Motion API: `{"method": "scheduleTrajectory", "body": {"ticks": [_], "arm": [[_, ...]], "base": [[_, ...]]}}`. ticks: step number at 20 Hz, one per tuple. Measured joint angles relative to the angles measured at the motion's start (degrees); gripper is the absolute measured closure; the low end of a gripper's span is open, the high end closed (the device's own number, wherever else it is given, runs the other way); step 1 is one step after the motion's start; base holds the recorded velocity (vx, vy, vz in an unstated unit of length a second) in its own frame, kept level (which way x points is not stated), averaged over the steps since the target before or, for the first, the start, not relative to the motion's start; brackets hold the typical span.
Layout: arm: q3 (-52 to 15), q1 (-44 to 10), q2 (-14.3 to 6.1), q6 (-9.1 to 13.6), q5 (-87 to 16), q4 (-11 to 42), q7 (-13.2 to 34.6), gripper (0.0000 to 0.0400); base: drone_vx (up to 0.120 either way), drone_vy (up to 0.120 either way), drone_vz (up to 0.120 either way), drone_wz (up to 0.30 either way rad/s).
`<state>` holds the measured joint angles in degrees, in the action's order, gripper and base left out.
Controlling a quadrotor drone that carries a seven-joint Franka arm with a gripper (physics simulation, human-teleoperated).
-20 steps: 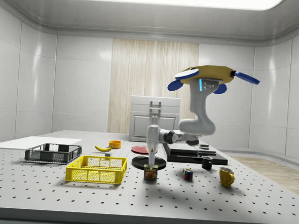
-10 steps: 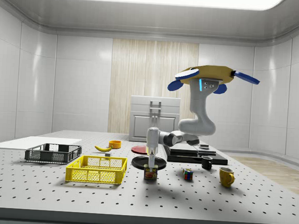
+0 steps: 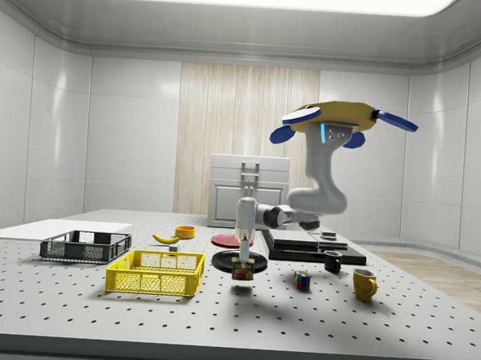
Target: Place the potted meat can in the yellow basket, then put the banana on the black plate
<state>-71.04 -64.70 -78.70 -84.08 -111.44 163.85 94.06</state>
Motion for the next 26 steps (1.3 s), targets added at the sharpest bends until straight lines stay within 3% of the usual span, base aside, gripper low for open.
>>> {"method": "scheduleTrajectory", "body": {"ticks": [5,9,26], "arm": [[-2.31,-0.2,-0.16,0.61,2.26,0.45,0.34,0.011],[-3.13,-0.36,-0.46,0.57,3.14,0.56,0.45,0.011],[-3.97,-0.87,-2.04,-0.74,4.35,0.56,0.73,0.011]], "base": [[0.008,0.0,0.12,0.0],[0.12,0.0,0.1,0.0],[0.12,0.0,0.0,0.0]]}}
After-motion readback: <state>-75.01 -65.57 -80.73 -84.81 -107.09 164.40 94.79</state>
